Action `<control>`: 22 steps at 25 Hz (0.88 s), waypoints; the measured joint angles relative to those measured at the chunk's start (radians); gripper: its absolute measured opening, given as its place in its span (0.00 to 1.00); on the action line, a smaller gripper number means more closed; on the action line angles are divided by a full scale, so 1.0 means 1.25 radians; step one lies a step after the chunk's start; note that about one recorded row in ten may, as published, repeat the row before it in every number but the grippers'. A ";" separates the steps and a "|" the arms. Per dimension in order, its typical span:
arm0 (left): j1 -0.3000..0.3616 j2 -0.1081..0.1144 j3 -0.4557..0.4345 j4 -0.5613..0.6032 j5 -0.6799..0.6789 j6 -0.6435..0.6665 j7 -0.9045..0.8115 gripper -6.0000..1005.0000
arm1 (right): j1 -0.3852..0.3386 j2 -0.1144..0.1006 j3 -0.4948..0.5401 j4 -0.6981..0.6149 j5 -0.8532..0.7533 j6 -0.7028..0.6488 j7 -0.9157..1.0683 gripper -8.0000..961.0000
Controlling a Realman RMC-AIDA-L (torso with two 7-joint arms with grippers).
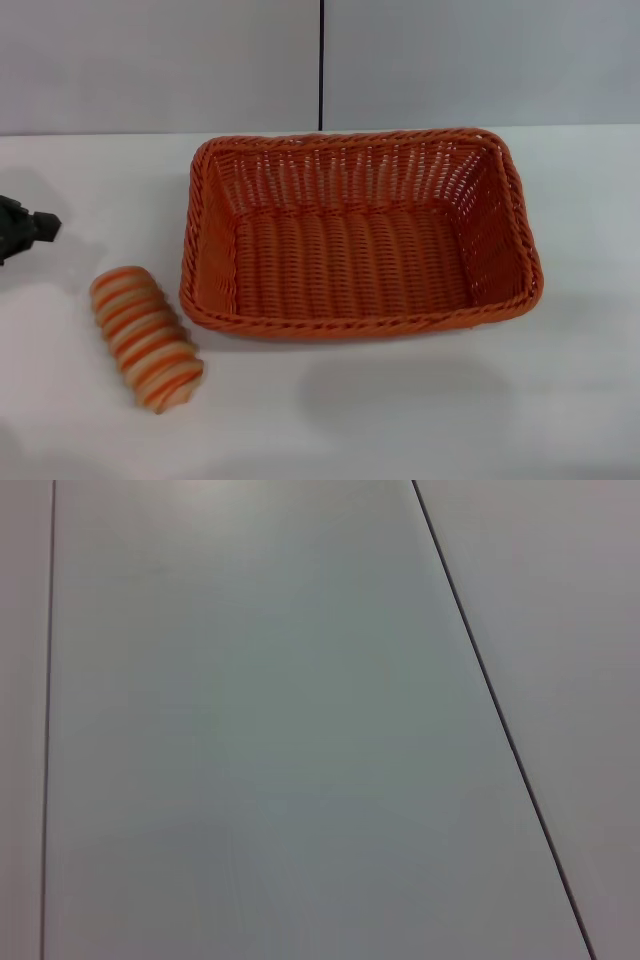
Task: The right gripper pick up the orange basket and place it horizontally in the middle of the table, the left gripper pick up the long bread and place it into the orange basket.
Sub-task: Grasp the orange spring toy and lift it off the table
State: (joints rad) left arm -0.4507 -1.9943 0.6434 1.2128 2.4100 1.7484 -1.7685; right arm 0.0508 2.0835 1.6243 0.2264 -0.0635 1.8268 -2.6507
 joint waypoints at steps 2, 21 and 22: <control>-0.003 -0.004 0.007 -0.010 0.003 0.000 0.000 0.04 | 0.000 0.000 0.000 0.000 -0.001 0.000 0.000 0.60; -0.009 -0.048 0.100 -0.065 0.015 -0.058 -0.010 0.40 | 0.004 0.001 -0.015 -0.007 -0.009 -0.003 0.000 0.60; -0.009 -0.048 0.100 -0.065 0.016 -0.065 -0.008 0.45 | 0.006 0.001 -0.015 -0.010 -0.009 -0.003 0.000 0.60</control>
State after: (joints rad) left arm -0.4622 -2.0544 0.7685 1.1313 2.4295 1.6676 -1.7790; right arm 0.0586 2.0850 1.6060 0.2135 -0.0746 1.8225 -2.6506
